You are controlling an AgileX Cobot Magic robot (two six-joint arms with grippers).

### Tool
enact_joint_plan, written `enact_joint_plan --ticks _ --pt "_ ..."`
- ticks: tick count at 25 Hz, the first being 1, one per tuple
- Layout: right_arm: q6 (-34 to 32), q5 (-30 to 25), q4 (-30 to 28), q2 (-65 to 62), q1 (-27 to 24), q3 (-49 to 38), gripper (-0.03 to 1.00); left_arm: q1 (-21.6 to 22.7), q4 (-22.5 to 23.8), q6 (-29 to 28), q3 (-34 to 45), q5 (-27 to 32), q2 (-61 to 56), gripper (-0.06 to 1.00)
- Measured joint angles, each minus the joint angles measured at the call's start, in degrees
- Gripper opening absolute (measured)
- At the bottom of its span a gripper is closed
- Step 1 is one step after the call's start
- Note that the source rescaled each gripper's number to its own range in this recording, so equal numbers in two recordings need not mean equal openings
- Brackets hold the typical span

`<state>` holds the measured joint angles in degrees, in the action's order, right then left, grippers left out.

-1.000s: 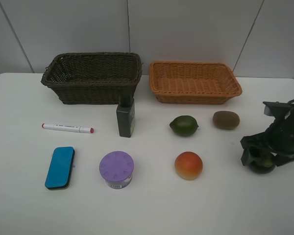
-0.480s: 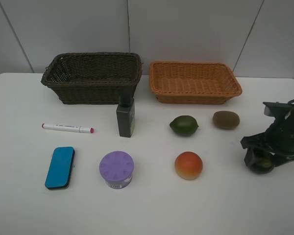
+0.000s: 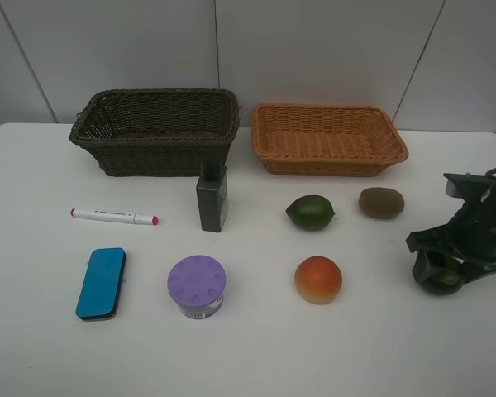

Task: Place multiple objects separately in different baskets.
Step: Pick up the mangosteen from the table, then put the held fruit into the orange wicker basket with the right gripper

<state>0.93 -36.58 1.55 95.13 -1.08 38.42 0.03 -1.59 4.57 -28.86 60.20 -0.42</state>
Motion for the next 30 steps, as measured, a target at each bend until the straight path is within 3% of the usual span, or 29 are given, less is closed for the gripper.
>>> enact_joint_plan --ticks 4,8,16,24,30 --pt "0.0 -0.7 0.0 0.0 0.0 0.5 0.27 0.0 0.0 0.0 0.0 0.0 0.0 1.00" --pt "0.0 -6.0 0.0 0.0 0.0 4.8 0.27 0.0 0.0 0.0 0.0 0.0 0.0 1.00" --pt "0.0 -18.3 1.2 0.1 0.0 23.0 0.27 0.0 0.0 0.0 0.0 0.0 0.0 1.00" --pt "0.0 -21.2 2.0 0.5 0.5 37.1 0.27 0.0 0.0 0.0 0.0 0.0 0.0 1.00" --pt "0.0 -24.6 -0.1 9.6 3.6 49.1 0.27 0.0 0.0 0.0 0.0 0.0 0.0 1.00"
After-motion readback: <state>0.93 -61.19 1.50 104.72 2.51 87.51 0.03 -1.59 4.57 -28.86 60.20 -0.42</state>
